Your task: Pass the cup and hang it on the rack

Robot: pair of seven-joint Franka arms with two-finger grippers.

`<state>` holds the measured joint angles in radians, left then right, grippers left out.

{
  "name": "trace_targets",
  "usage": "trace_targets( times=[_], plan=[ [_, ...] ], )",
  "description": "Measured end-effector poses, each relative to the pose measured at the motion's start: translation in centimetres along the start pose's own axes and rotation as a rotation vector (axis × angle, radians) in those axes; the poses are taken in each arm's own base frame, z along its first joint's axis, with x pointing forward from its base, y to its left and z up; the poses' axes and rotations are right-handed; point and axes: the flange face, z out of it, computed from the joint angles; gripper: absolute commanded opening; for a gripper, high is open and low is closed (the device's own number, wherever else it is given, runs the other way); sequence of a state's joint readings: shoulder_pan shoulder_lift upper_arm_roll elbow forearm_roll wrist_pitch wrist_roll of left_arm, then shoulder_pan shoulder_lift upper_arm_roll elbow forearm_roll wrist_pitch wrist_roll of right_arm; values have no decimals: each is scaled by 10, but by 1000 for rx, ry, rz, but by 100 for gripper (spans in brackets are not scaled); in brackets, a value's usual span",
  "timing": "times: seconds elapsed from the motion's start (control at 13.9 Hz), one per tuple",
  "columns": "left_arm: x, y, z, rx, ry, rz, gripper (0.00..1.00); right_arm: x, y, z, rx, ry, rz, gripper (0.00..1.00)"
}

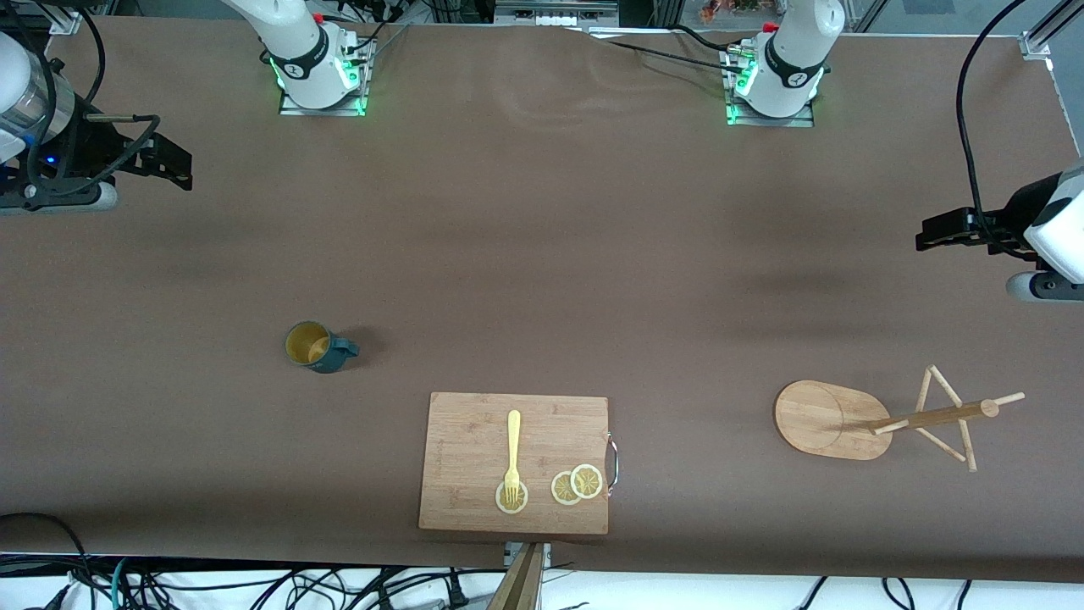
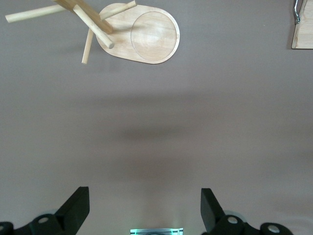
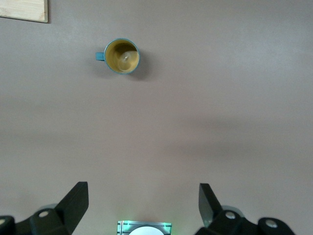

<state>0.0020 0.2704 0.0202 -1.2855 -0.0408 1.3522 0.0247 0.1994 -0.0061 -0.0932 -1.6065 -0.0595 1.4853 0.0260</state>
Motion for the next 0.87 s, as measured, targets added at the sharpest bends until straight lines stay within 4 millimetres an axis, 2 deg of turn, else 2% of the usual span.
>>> trace_targets(
  times=[0.87],
  plan=[
    [0,0,-2,1,5,0,100,2,-1,-2,2,20,7,100]
  ],
)
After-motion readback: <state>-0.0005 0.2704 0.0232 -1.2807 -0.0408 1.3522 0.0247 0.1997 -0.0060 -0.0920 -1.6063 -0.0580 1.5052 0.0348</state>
